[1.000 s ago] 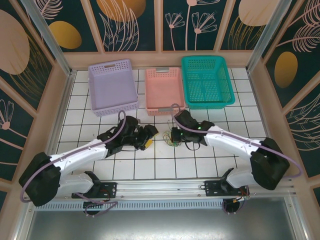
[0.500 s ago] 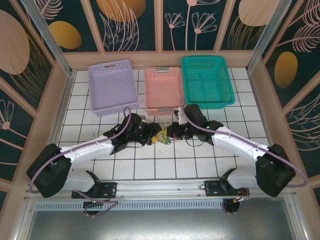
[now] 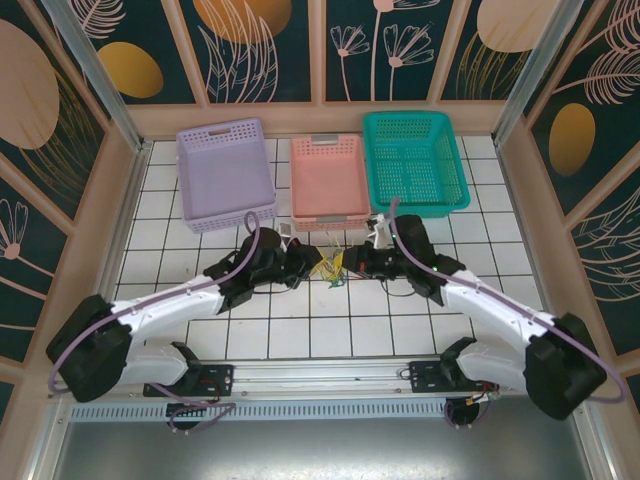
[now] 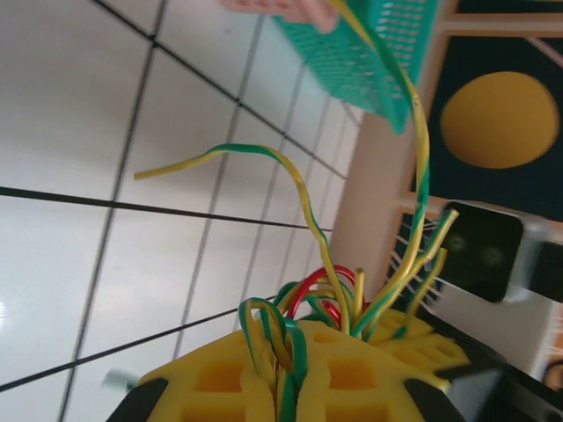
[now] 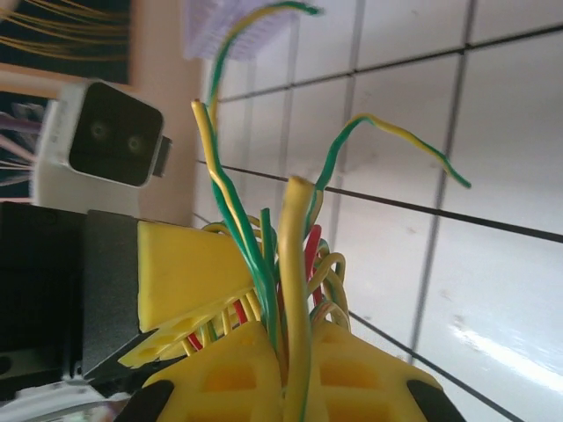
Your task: Untangle the cables
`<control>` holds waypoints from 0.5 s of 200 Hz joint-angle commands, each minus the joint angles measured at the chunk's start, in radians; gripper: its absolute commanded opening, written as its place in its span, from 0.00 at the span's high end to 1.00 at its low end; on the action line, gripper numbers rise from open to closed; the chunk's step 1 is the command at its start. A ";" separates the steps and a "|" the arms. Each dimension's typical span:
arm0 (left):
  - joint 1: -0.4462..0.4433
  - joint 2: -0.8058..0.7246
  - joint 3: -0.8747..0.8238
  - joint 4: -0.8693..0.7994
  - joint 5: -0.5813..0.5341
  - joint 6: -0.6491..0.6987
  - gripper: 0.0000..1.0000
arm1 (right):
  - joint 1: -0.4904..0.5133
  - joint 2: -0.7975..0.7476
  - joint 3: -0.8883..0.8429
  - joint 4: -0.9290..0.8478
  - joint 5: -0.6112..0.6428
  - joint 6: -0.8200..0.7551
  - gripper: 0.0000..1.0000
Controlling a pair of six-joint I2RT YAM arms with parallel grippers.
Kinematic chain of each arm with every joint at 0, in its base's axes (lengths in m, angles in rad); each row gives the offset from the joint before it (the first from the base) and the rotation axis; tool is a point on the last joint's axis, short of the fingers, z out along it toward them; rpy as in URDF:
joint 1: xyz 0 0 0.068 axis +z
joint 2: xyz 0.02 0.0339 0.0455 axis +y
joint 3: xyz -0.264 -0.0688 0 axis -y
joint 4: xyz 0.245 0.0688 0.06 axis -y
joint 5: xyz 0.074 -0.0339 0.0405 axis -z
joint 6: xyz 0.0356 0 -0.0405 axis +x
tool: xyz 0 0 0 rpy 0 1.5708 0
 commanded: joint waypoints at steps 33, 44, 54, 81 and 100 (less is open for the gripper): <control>0.029 -0.176 -0.118 0.035 -0.229 -0.197 1.00 | -0.031 -0.161 -0.178 0.402 0.325 0.377 1.00; 0.029 -0.199 -0.126 0.032 -0.256 -0.243 1.00 | -0.003 -0.181 -0.212 0.458 0.413 0.432 1.00; 0.029 -0.215 -0.131 0.044 -0.274 -0.268 1.00 | 0.007 -0.182 -0.243 0.523 0.450 0.471 1.00; 0.029 -0.201 -0.086 0.012 -0.277 -0.234 1.00 | 0.010 -0.145 -0.207 0.464 0.411 0.463 1.00; 0.030 -0.208 -0.091 0.003 -0.283 -0.234 1.00 | 0.021 -0.140 -0.216 0.422 0.404 0.523 1.00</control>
